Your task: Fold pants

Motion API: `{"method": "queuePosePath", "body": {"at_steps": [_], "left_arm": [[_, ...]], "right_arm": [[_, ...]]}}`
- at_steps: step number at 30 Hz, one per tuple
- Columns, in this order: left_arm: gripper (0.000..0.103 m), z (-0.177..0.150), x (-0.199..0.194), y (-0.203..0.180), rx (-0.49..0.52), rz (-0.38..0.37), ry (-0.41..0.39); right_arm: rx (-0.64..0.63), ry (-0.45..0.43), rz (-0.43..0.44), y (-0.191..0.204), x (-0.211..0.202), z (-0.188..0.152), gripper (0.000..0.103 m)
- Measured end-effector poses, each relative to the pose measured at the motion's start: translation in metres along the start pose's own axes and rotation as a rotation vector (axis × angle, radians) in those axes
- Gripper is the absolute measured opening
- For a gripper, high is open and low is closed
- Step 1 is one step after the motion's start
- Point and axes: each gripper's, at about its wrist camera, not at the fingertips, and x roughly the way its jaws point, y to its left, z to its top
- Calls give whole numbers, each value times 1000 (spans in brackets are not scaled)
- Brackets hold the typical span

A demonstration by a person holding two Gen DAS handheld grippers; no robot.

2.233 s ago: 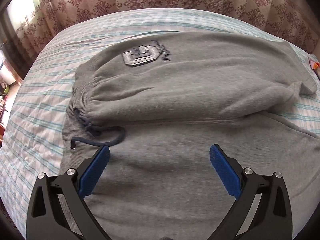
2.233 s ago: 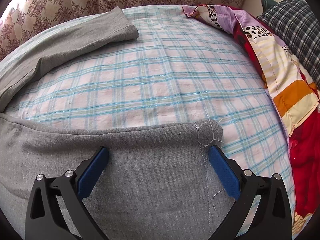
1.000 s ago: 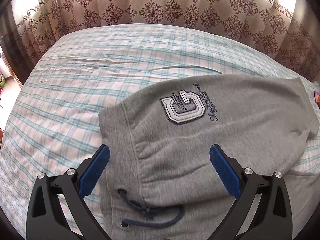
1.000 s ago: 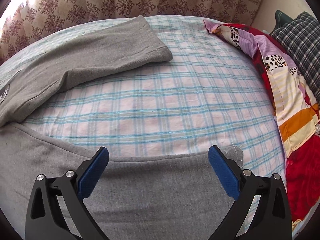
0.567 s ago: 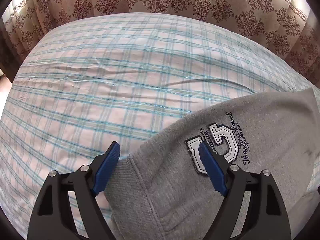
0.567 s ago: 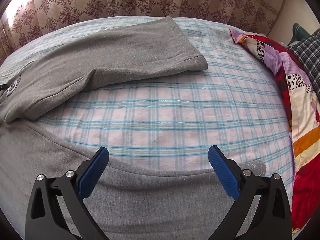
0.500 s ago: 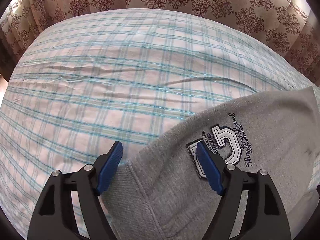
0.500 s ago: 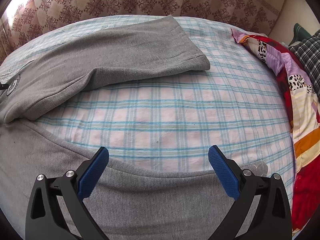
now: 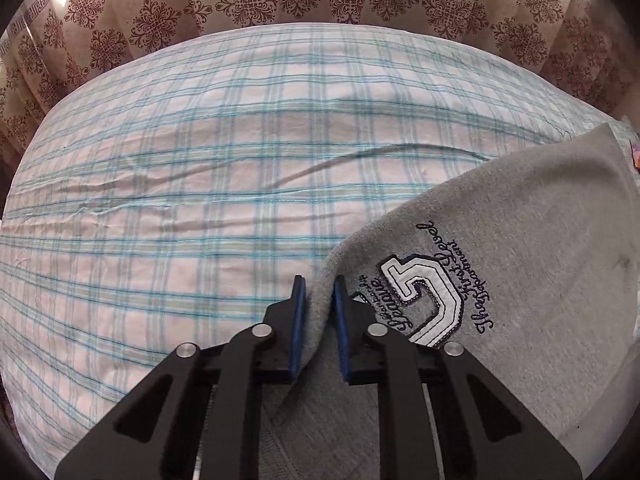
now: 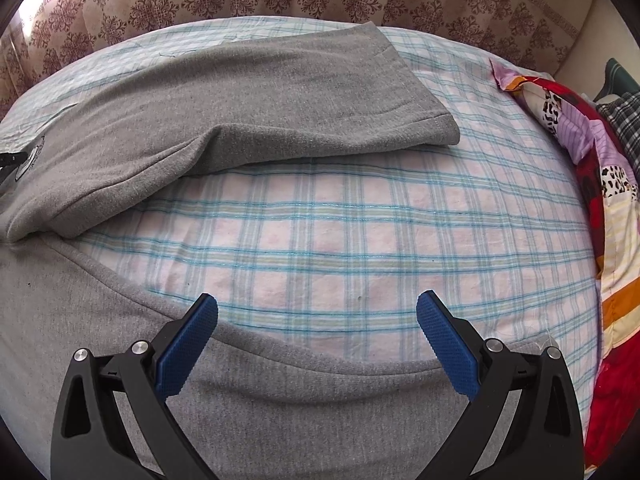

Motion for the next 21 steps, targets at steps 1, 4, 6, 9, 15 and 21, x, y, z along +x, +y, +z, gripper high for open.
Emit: {"method": "queuePosePath", "body": {"at_steps": [1, 4, 6, 9, 15, 21], "left_arm": [[7, -2, -4, -4, 0, 0, -9], [6, -19, -32, -10, 16, -21, -56], [6, -31, -52, -20, 38, -37, -83], [5, -51, -83, -37, 99, -50, -121], [5, -102, -121, -58, 141, -85, -141], [5, -152, -135, -66, 137, -149, -120]], "right_arm": [[-1, -6, 3, 0, -1, 2, 98], [7, -28, 9, -1, -6, 10, 98], [28, -39, 21, -5, -8, 18, 98], [74, -56, 54, -12, -10, 32, 98], [178, -94, 110, -26, -3, 72, 98], [197, -118, 100, -29, 9, 107, 98]]}}
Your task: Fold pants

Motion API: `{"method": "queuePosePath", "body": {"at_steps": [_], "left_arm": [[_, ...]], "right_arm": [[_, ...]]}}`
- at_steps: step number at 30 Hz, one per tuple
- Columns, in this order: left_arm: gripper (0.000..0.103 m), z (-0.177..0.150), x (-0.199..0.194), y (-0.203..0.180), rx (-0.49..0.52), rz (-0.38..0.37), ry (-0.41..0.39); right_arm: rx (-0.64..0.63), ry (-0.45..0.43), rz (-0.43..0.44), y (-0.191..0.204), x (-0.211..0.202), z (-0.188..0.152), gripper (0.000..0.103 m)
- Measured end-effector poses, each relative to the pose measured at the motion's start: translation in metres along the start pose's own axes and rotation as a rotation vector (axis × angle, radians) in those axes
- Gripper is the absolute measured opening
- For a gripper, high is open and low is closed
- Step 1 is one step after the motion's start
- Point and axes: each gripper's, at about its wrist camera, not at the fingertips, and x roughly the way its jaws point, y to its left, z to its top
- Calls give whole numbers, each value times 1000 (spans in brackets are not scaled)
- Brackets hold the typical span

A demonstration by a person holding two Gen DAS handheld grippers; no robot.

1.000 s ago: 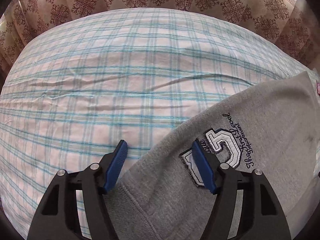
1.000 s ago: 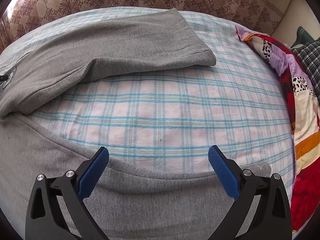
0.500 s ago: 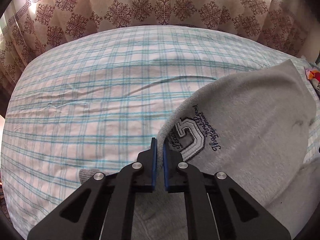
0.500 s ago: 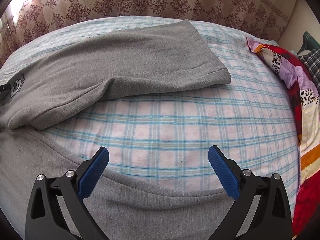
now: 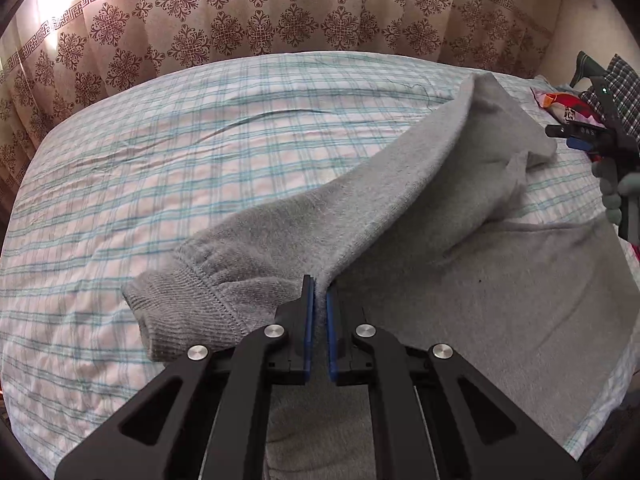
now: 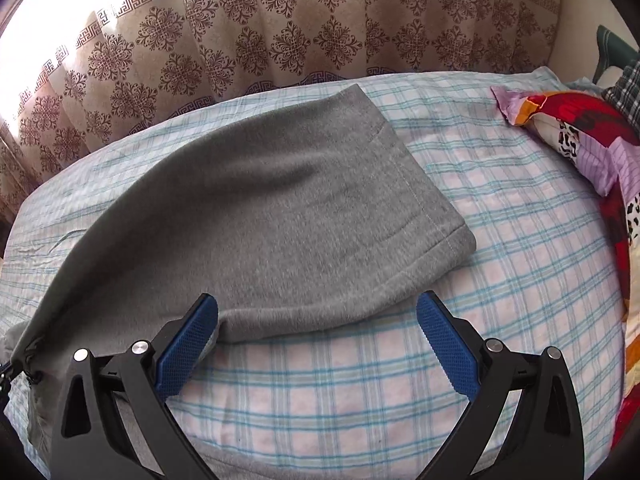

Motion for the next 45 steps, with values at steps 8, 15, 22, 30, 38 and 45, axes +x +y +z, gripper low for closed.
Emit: {"method": "queuePosePath", "body": {"at_steps": [8, 15, 22, 30, 38, 45], "left_arm": [[5, -36, -7, -10, -12, -45, 28], [5, -61, -3, -19, -31, -80, 66], [5, -78, 8, -24, -59, -109, 95], [6, -83, 9, -21, -82, -136, 93], [6, -82, 5, -17, -92, -134, 77], [6, -67, -21, -7, -100, -83, 6]], "right_arm": [[207, -31, 136, -25, 14, 49, 98], [237, 6, 130, -9, 40, 87, 95], [260, 74, 52, 22, 78, 126, 95], [244, 150, -219, 51, 121, 145, 91], [315, 127, -157, 0, 86, 140, 6], [358, 37, -44, -51, 14, 122, 4]]}}
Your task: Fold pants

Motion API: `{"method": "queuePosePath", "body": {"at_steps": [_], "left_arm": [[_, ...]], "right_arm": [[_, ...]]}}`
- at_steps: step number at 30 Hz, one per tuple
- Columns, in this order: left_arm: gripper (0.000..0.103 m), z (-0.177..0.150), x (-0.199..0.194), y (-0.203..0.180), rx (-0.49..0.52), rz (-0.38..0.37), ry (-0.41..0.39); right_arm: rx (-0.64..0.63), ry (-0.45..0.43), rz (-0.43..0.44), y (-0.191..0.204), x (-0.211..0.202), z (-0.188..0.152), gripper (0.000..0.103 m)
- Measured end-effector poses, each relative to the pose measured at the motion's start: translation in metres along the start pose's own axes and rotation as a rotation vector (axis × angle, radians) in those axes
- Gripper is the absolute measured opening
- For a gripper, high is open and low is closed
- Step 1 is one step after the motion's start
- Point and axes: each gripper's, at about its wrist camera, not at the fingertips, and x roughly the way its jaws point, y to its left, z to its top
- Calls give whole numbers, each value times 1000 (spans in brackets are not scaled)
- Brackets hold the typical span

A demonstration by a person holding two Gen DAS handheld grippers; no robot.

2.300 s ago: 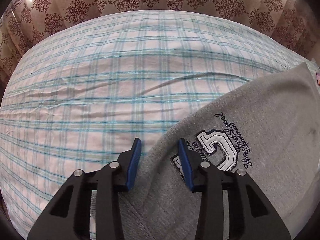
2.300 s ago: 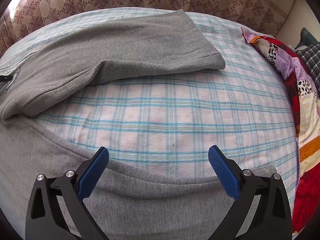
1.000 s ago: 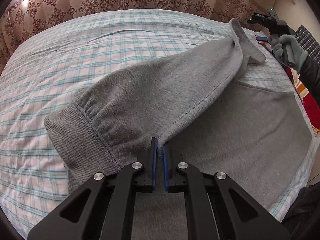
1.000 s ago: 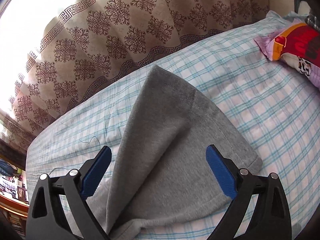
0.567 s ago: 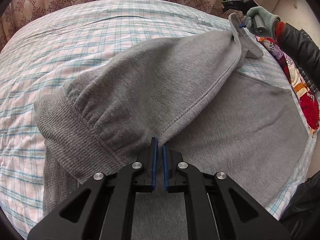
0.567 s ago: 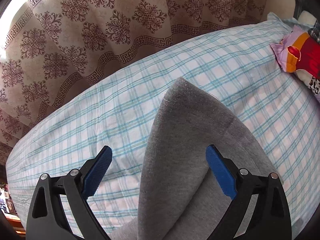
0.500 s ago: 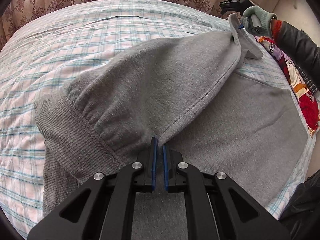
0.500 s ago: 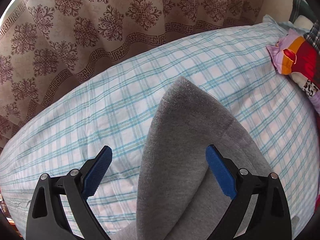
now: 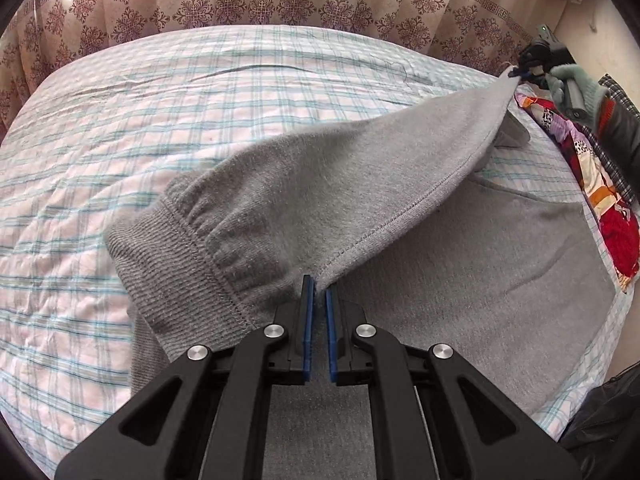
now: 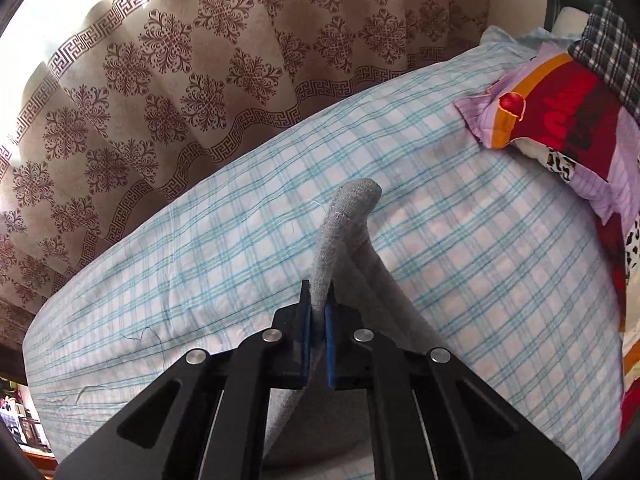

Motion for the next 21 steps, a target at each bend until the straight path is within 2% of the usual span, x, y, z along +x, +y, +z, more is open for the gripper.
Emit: {"method": "queuePosePath", "body": {"at_steps": [8, 12, 16, 21], "left_arm": [[6, 45, -57, 9, 34, 101, -154], [6, 65, -92, 12, 27, 116, -229], [6, 68, -116, 9, 42, 134, -260], [6, 49, -126, -2, 72, 139, -248]], "right_arm": [[43, -61, 140, -37, -67, 3, 4], [34, -112, 211, -43, -105, 5, 4], [20, -160, 256, -46, -141, 3, 4], [19, -180, 290, -63, -173, -13, 4]]}}
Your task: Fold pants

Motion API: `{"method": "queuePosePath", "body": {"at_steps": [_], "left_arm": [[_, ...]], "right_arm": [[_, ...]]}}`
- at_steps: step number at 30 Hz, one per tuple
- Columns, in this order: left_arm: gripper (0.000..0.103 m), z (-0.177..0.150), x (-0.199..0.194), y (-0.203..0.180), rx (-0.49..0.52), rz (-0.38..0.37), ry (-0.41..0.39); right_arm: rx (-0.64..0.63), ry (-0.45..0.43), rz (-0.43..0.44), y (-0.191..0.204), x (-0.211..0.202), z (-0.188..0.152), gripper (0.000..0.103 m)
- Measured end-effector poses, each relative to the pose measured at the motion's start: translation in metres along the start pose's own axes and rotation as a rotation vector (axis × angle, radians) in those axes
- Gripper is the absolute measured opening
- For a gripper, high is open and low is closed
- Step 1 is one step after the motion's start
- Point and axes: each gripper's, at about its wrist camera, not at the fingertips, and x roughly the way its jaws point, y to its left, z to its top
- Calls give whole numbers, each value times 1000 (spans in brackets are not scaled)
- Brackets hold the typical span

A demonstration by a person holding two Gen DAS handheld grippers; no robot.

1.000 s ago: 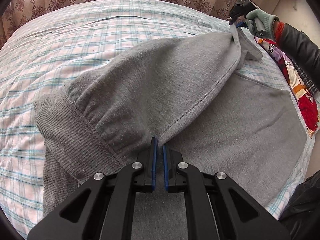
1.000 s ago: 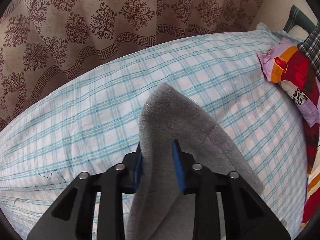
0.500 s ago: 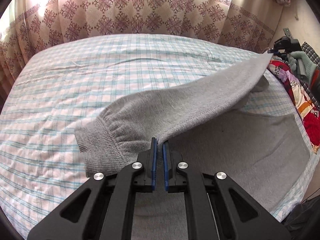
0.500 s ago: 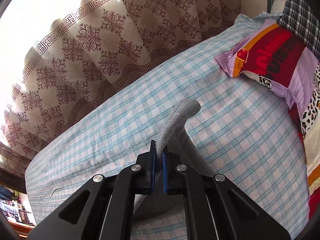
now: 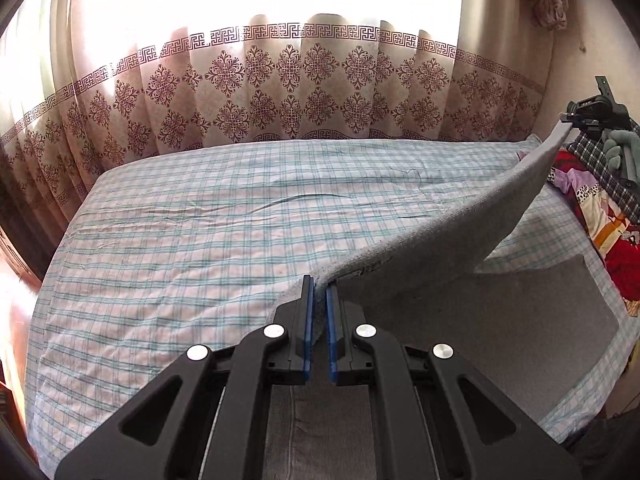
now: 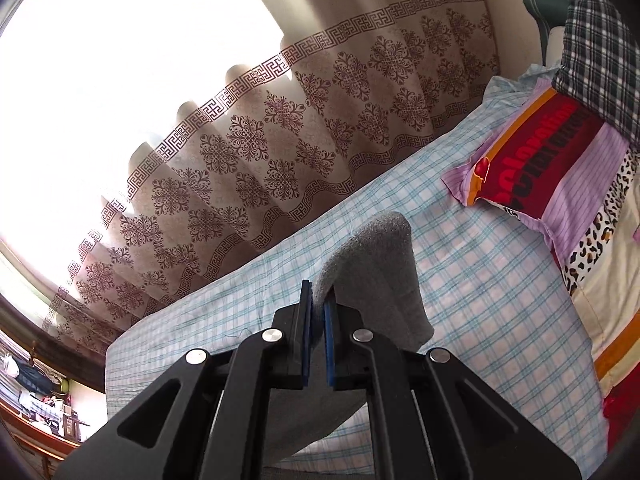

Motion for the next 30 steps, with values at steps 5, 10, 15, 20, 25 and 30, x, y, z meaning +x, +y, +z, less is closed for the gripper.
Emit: {"method": "queuePosePath", "body": {"at_steps": [5, 10, 15, 20, 25, 30], "left_arm": [[6, -26, -13, -4, 11, -16, 25], [6, -55, -24, -8, 25, -32, 44], [6, -88, -27, -7, 22, -33, 71], [6, -121, -21, -10, 34, -37, 128], [6, -138, -14, -20, 89, -14, 150], [6, -146, -9, -23, 131, 9, 154]], "right_arm": [[10, -2, 18, -23, -36, -31, 4], [29, -10, 30, -55, -77, -77, 4], [107, 4, 37, -100, -107, -141, 4], [113, 10, -22, -132, -126, -203, 4], [157, 10, -64, -160, -137, -245, 4], [145, 15, -87, -171, -139, -265, 4]]}}
